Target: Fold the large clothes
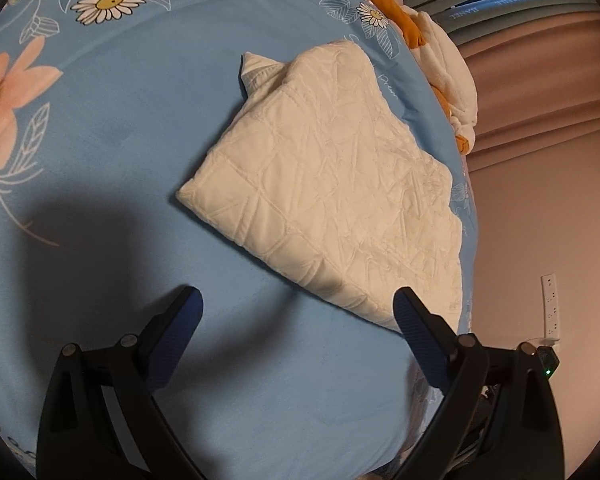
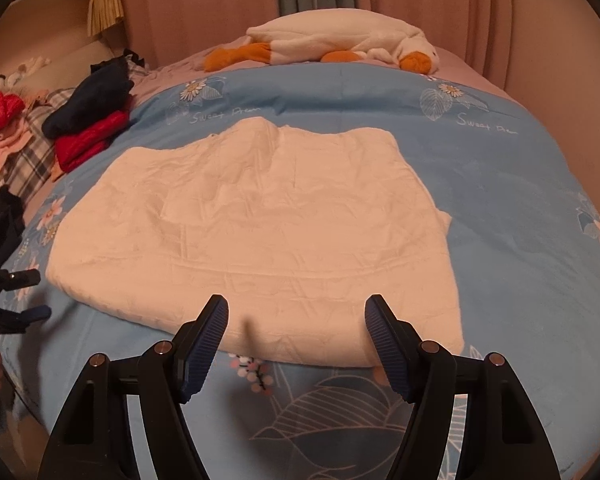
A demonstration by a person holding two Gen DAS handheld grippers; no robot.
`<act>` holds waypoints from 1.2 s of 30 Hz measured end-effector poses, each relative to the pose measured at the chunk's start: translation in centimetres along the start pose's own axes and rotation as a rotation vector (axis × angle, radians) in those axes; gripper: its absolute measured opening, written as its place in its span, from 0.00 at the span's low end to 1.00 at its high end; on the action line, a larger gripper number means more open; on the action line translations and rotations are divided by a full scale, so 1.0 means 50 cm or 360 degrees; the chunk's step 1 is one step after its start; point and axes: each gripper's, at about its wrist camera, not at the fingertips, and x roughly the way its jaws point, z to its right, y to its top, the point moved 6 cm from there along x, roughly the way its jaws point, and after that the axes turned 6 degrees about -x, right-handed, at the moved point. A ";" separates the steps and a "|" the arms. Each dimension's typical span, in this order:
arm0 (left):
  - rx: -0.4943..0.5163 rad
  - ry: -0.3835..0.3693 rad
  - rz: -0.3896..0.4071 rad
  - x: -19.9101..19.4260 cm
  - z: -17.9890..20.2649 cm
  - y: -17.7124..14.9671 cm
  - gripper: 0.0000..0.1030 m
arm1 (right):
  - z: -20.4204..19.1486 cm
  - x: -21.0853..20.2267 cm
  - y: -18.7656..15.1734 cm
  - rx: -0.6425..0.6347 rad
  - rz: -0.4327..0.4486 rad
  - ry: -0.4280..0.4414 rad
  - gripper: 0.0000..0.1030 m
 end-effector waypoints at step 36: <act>-0.0038 0.0030 0.0182 0.068 0.025 0.125 0.81 | -0.113 0.140 0.068 0.0037 -0.0026 0.0220 0.68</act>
